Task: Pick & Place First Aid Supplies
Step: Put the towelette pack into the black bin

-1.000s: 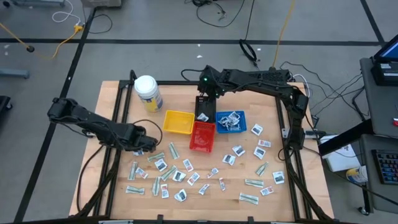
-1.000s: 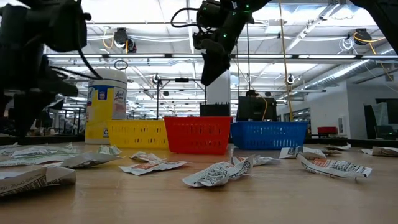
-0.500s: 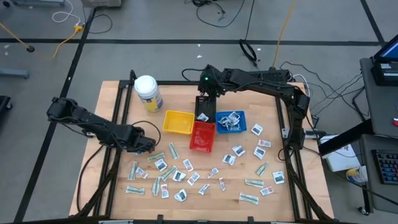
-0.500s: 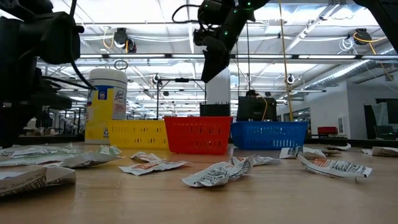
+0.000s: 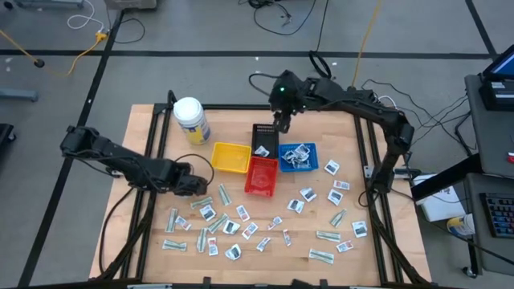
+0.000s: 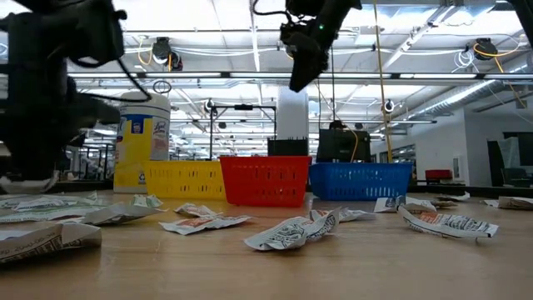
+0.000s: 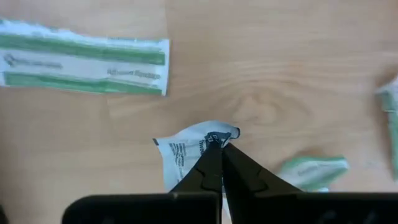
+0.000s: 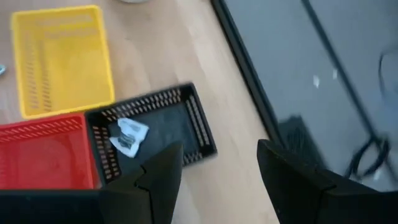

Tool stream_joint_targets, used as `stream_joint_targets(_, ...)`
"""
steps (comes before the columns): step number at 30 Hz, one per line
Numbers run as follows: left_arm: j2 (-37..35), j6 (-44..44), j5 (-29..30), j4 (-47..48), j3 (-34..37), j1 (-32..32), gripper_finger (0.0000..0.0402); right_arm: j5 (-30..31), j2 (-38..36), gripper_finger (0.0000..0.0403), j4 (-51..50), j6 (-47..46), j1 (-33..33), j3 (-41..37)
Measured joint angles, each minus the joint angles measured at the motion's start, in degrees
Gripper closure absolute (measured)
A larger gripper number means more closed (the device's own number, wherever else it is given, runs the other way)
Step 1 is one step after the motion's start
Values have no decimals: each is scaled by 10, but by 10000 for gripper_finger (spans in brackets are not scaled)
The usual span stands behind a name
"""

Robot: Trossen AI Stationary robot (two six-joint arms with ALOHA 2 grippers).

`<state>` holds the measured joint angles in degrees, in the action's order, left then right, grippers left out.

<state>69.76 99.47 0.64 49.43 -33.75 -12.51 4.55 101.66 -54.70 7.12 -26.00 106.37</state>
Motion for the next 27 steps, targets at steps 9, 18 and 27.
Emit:
stream_joint_targets(9,0,-148,49,3,-104,31,401,1,-7,202,-143,-68,-41,0)
stream_joint_targets(18,0,-415,-36,47,-204,101,401,2,-18,202,-202,-108,-44,-25)
stream_joint_targets(27,14,-619,-115,176,-295,170,401,41,-81,202,-202,-165,-51,-110)
